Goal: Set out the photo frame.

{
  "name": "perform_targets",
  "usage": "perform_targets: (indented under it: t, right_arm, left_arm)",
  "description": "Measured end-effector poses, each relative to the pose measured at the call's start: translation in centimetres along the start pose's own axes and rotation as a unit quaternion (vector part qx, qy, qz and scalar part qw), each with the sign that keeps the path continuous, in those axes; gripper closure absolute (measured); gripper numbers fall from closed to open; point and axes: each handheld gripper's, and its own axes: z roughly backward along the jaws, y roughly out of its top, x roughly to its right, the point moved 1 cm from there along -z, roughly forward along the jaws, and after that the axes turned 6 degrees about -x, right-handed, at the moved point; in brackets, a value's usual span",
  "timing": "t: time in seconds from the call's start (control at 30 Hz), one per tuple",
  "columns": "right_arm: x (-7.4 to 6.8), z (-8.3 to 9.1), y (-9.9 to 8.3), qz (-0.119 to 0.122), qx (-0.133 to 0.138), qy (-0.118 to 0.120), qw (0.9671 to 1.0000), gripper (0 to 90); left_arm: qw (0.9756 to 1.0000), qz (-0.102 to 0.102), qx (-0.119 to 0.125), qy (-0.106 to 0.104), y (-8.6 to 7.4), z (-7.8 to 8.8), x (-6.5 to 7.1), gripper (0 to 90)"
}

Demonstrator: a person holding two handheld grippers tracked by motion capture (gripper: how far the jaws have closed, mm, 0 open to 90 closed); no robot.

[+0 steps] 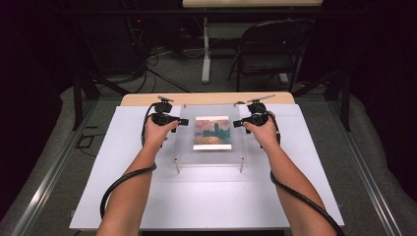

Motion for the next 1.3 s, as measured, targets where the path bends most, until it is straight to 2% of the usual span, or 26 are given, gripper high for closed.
perform_targets:
  t: [0.17, 0.43, 0.67, 0.87, 1.07, 1.1, 1.13, 1.3]
  right_arm:
    - [0.5, -0.3, -0.2, -0.014, -0.002, 0.003, 0.9999, 47.4]
    - [1.0, -0.5, -0.6, -0.037, -0.007, 0.020, 0.9991, 47.2]
    - [0.9, -1.0, -0.8, -0.039, -0.012, 0.032, 0.9987, 46.0]
    - [0.8, -1.3, -0.9, -0.051, -0.011, 0.042, 0.9978, 41.5]
    - [0.8, -1.5, -0.9, -0.049, -0.014, 0.049, 0.9975, 36.8]
    - [0.7, -1.6, -0.9, -0.059, -0.016, 0.049, 0.9969, 36.1]
    - [0.7, -1.6, -0.9, -0.052, -0.016, 0.048, 0.9974, 35.6]
    - [0.4, -1.9, -0.9, -0.052, -0.019, 0.046, 0.9974, 32.2]
  left_arm:
    - [0.9998, 0.018, -0.004, -0.006, -0.2, -0.2, -0.6, 43.8]
    - [0.9994, 0.028, -0.016, -0.012, -0.7, -1.0, -0.9, 43.8]
    - [0.9993, 0.025, -0.025, -0.010, -0.9, -1.5, -1.0, 42.0]
    - [0.9991, 0.032, -0.023, -0.016, -1.0, -1.7, -1.0, 38.5]
    - [0.9991, 0.033, -0.025, -0.015, -1.0, -1.8, -0.9, 34.7]
    - [0.9991, 0.032, -0.025, -0.014, -1.0, -1.8, -0.8, 33.8]
    - [0.9991, 0.031, -0.026, -0.013, -1.0, -1.8, -0.8, 33.3]
    - [0.9990, 0.031, -0.029, -0.014, -1.0, -1.9, -0.6, 31.2]
